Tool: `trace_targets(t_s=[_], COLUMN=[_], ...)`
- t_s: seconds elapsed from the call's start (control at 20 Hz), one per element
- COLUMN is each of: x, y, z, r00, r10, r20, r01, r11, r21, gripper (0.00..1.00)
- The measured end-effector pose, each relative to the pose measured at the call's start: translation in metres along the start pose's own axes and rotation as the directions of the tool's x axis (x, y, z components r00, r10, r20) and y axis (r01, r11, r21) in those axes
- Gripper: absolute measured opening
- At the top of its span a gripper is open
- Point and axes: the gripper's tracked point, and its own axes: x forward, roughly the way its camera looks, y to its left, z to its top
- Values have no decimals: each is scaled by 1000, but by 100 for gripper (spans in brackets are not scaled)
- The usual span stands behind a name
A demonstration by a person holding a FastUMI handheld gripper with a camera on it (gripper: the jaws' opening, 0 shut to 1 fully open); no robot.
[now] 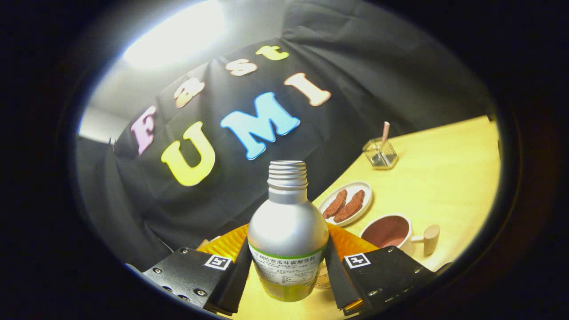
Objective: Take the bottle from table, then pour the juice into the cup, finally place the bottle on the coaster
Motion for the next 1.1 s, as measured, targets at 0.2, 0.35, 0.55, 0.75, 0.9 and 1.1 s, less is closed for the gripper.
trace_targets(t_s=[0.2,0.35,0.55,0.75,0.9,1.1], x=[-3,1,6,9,11,28], y=[24,30,40,57,59,43], z=[-3,-8,-17,-20,-25,-27], r00=[1000,1000,1000,1000,1000,1000], r10=[15,1,-4,15,24,2], r20=[5,2,-7,-4,-11,16], r01=[-13,0,0,-15,-26,7], r11=[978,935,869,849,842,819], r21=[-207,-354,-494,-528,-538,-573], gripper=[77,77,77,78,78,78])
